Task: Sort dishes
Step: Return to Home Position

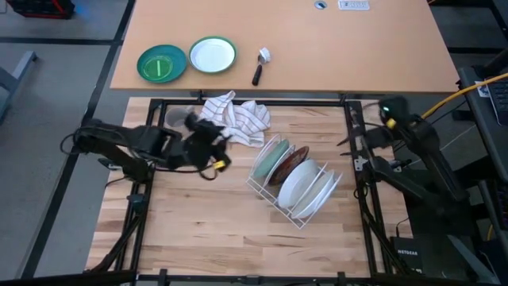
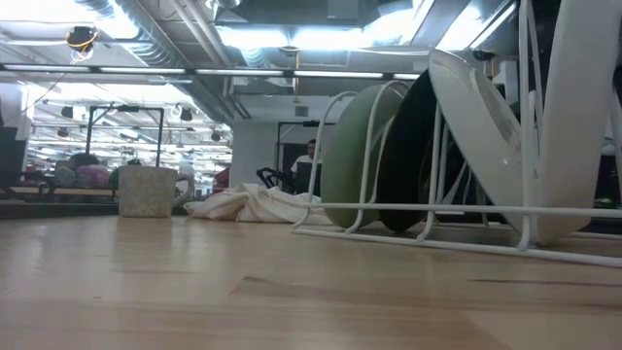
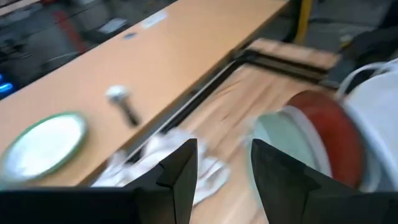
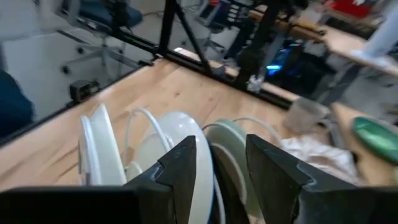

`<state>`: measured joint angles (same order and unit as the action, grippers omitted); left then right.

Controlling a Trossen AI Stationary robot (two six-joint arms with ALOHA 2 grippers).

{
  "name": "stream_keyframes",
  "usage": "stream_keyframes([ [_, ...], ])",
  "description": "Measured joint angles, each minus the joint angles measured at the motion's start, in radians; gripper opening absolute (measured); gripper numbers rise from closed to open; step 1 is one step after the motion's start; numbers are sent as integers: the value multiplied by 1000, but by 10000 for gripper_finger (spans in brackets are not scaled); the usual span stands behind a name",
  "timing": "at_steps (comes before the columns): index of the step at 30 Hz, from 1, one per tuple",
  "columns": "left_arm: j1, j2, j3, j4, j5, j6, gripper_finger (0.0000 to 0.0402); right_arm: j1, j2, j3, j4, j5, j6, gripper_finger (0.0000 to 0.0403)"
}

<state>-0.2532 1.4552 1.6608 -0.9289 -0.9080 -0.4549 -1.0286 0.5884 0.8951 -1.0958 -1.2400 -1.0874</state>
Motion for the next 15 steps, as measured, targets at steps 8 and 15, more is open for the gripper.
stream_keyframes([
  [8, -162, -92, -141, -434, -204, -472, 141, 0, -272, 97, 17, 71, 199, 145],
  [15, -326, -255, -507, -434, -307, -778, 141, 0, -545, 96, 191, 297, 509, 145],
])
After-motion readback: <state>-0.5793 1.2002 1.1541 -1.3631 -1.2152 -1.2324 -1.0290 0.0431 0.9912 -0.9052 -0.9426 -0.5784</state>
